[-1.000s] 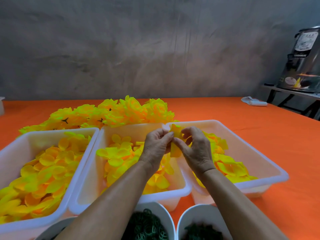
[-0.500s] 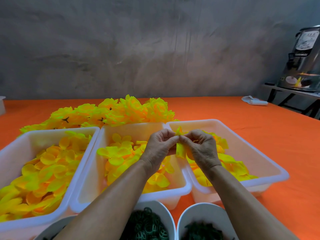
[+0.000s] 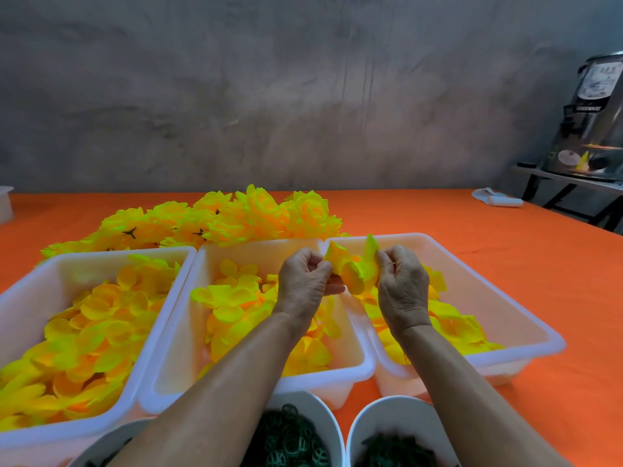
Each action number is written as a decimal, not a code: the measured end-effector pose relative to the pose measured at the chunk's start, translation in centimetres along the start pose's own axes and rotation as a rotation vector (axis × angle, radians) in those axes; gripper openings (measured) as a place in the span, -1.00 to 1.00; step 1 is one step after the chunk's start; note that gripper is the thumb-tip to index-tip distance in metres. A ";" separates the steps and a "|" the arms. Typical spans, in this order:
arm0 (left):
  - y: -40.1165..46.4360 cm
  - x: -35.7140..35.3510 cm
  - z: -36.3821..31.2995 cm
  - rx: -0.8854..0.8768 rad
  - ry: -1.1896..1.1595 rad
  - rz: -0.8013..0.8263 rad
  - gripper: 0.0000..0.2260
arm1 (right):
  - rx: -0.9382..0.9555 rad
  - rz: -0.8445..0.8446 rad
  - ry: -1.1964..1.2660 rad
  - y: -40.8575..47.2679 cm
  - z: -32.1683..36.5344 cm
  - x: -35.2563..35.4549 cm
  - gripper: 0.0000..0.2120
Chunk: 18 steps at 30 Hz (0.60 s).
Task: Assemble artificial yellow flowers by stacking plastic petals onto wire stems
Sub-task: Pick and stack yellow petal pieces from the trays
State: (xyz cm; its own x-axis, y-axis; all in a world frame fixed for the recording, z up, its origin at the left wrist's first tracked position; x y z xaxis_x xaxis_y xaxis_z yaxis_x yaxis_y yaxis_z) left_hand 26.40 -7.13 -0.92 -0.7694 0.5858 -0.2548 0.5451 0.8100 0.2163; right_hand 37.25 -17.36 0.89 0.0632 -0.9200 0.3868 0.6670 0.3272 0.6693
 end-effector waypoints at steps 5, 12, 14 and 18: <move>0.0 0.3 -0.1 -0.016 -0.013 -0.029 -0.85 | -0.058 0.072 0.014 -0.1 -0.6 -0.4 -0.81; -0.1 0.0 -0.6 -0.063 -0.061 -0.003 -0.86 | -0.093 0.162 0.081 -0.7 0.0 -0.7 -0.84; 0.0 0.1 -0.6 -0.073 -0.064 -0.027 -0.86 | -0.090 0.177 0.074 -0.7 -0.1 -0.8 -0.87; 0.4 0.8 -0.4 -0.079 -0.086 -0.117 -0.85 | -0.166 0.088 0.169 -0.5 -0.8 -0.2 -0.88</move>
State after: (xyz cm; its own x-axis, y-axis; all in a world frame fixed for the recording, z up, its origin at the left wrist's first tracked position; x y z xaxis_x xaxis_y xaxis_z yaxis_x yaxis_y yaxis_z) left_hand 25.86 -6.40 -0.64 -0.7927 0.4905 -0.3620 0.4230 0.8701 0.2529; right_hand 37.48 -17.49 0.01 0.2401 -0.9172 0.3180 0.7655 0.3803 0.5190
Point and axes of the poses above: each hand's wrist, its own y-axis towards the middle knuckle, its own x-axis out of the back of the hand, z = x × y, the point moved 5 cm from there along y, towards the middle knuckle, and after that the axes turned 7 degrees about -y, right-handed, at the moved point
